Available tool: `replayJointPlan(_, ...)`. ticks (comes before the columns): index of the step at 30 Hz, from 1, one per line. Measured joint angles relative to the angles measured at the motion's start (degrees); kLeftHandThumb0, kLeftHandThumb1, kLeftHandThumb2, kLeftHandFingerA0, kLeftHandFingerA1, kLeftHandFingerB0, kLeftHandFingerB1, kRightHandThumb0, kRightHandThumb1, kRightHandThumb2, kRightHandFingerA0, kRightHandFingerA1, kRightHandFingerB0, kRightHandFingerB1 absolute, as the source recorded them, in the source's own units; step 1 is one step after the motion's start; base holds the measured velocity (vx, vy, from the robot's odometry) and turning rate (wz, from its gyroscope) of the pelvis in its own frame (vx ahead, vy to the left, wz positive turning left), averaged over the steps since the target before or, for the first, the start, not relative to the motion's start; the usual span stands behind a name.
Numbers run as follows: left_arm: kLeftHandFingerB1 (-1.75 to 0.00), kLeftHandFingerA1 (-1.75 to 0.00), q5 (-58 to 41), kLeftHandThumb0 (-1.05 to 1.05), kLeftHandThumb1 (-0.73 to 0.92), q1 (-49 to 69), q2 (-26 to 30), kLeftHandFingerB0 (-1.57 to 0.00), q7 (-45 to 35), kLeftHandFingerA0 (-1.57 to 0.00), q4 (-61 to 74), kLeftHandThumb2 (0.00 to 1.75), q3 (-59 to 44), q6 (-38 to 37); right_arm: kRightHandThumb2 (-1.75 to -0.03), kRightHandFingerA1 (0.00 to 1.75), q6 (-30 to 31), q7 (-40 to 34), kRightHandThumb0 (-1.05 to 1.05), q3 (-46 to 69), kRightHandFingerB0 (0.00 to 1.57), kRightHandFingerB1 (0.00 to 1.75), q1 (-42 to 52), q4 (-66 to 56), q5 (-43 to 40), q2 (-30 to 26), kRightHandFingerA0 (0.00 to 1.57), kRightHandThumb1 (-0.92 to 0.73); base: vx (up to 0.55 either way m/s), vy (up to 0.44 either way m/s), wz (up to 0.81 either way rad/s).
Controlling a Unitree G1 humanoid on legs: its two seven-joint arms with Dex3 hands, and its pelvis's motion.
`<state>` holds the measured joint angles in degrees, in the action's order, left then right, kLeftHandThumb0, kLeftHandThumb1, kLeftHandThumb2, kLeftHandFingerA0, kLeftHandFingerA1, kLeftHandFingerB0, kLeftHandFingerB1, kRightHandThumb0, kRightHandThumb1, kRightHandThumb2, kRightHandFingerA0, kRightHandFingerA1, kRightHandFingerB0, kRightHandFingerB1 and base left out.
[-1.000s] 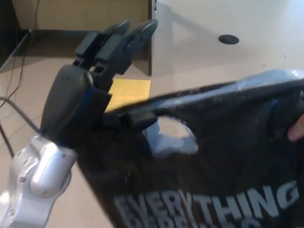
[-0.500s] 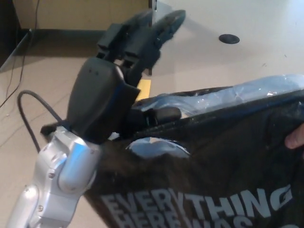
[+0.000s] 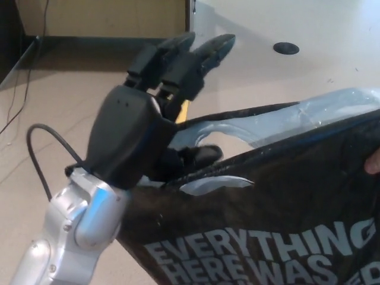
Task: A person is holding a plastic bag and the robot extends its left hand to grab the bag by hooking its thumb into the holes at the top and brings its hand down by its side. Then it extends its arm again to hand the plastic bag back to the person.
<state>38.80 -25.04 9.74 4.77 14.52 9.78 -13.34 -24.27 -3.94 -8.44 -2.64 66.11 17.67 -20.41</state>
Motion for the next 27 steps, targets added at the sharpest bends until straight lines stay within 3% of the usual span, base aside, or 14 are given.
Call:
replayJointPlan(6,-0.48,-0.49,-0.92,-0.32,0.30,-3.39,1.71,0.00,-0.29,-0.01,0.01,0.87,-3.31,0.47,-0.61,0.75,0.03,-0.02,-0.33,-0.05,0.65,0.43,0.21,0.13,0.03,0.02,0.73,-0.69,0.00,0.000,0.00)
replayJointPlan(7,-0.36,-0.42,-1.07,-0.59,0.38,-3.98,1.85,0.00,-0.29,-0.05,0.02,0.76,-3.93,0.52,-0.61,0.72,0.02,-0.02,-0.34,-0.07,0.62,0.42,0.24,0.15,0.03,0.02,0.73,-0.69,0.00,0.000,0.00)
replayJointPlan(8,-0.36,-0.42,-1.34,-0.59,0.38,-4.93,2.03,0.00,-0.28,-0.05,0.06,0.76,-4.76,0.61,-0.61,0.72,0.02,-0.03,-0.34,-0.09,0.62,0.42,0.31,0.18,0.04,0.02,0.73,-0.69,0.00,0.000,0.00)
replayJointPlan(9,-0.48,-0.50,-1.62,-0.32,0.34,-5.40,2.11,0.00,-0.32,-0.01,0.13,0.90,-5.34,0.70,-0.61,0.71,0.02,-0.03,-0.33,-0.13,0.63,0.42,0.31,0.18,0.06,0.02,0.73,-0.69,0.00,0.000,0.00)
replayJointPlan(11,-0.47,-0.50,-2.40,-0.31,0.36,-6.74,2.64,0.00,-0.39,-0.01,0.55,0.91,-7.21,0.87,-0.61,0.64,0.02,-0.03,-0.32,-0.18,0.62,0.42,0.34,0.20,0.10,0.02,0.70,-0.69,0.00,0.000,0.00)
replayJointPlan(21,-0.47,-0.49,-8.69,-0.33,0.29,-4.26,2.64,0.00,-2.79,-0.01,12.01,0.88,-10.43,2.02,-0.60,0.79,0.01,-0.07,-0.33,-0.36,0.65,0.43,0.44,0.65,0.13,0.10,0.73,-0.68,0.00,0.000,0.00)
replayJointPlan(22,-0.29,-0.35,-9.31,-0.78,0.48,-2.69,2.31,-0.08,-3.43,-0.02,14.18,0.75,-10.12,2.50,-0.61,0.69,0.00,-0.08,-0.34,-0.39,0.64,0.42,0.49,0.80,0.14,0.12,0.72,-0.69,0.00,0.000,0.00)
replayJointPlan(24,-0.29,-0.35,-10.33,-0.78,0.48,-0.34,1.86,-0.08,-4.55,-0.02,17.52,0.75,-9.52,3.46,-0.61,0.69,0.02,-0.09,-0.34,-0.48,0.64,0.42,0.46,0.93,0.16,0.16,0.72,-0.69,0.00,0.000,0.00)
replayJointPlan(25,-0.33,-0.40,-10.81,-0.67,0.43,1.10,1.67,-0.08,-5.32,-0.05,19.28,0.79,-8.94,4.01,-0.61,0.68,0.04,-0.09,-0.33,-0.52,0.63,0.42,0.46,1.01,0.17,0.17,0.70,-0.69,0.00,0.000,0.00)
replayJointPlan(27,-0.32,-0.37,-11.53,-0.69,0.44,3.72,1.59,-0.11,-6.63,0.00,22.21,0.78,-8.06,4.96,-0.61,0.70,0.04,-0.10,-0.32,-0.78,0.62,0.42,0.39,1.04,0.23,0.18,0.70,-0.69,0.00,0.000,0.00)
